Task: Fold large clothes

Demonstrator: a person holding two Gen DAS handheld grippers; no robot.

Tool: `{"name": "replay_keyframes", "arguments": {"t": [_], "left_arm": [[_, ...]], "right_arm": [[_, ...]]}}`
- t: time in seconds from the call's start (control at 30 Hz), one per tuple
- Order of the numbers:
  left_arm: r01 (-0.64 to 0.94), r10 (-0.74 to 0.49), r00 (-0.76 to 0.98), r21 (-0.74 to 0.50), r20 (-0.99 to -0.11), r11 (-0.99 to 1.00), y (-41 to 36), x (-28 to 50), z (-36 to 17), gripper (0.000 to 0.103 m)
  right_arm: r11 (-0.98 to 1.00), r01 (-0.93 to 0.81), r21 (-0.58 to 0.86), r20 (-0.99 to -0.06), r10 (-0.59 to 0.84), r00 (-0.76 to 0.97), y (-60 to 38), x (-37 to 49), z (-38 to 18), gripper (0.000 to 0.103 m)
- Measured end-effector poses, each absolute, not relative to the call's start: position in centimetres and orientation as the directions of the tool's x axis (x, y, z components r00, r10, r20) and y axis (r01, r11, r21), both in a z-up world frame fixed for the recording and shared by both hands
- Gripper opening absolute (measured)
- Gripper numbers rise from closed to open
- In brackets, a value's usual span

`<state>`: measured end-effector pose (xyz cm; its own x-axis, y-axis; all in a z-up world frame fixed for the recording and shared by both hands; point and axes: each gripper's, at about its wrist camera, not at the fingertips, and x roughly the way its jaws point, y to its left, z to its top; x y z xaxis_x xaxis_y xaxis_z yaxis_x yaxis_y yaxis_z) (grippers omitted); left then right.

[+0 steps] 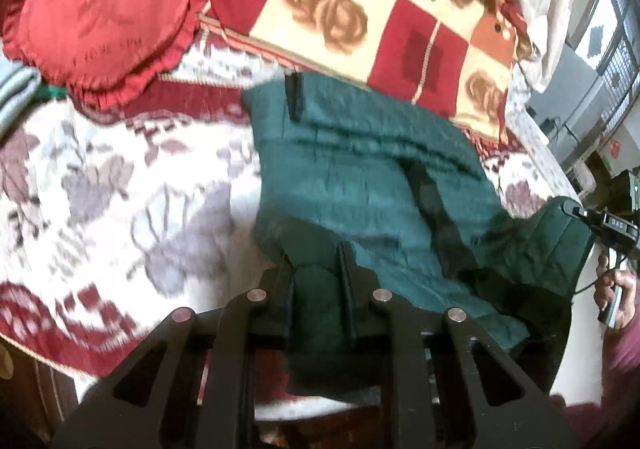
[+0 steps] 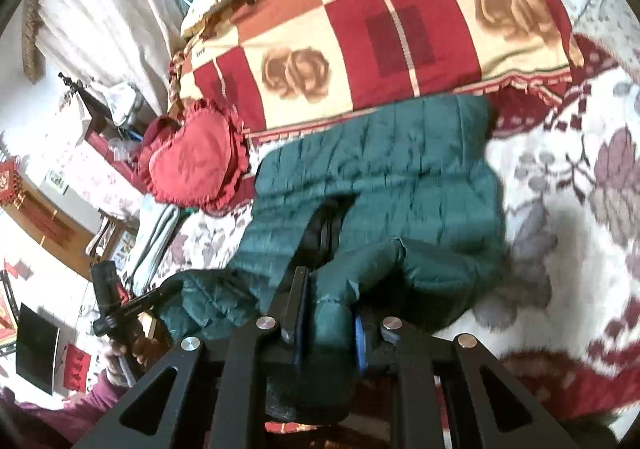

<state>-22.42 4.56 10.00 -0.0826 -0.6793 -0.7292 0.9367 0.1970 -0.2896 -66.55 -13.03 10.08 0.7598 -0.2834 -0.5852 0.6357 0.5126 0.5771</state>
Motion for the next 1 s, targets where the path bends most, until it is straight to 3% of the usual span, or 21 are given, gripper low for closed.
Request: {"name": "replay_keyframes", "arguments": {"t": [0.57, 1.0], "left_arm": [[0.912, -0.753, -0.016, -0.318, -0.658, 0.260, -3.0, -19.4, 14.1, 0.016], [0.907, -0.712, 0.069, -0.253, -0.699, 0.337, -11.6, -18.0, 13.9, 0.016]], "right_arm": [[0.437, 0.687, 0.580, -0.545, -0.419, 0.726, -20.8, -65.9, 12.5, 0.017], [0.354, 0.755, 0.552, -0.606, -0.452, 0.655, -28.9, -63.2, 11.1, 0.017]]}}
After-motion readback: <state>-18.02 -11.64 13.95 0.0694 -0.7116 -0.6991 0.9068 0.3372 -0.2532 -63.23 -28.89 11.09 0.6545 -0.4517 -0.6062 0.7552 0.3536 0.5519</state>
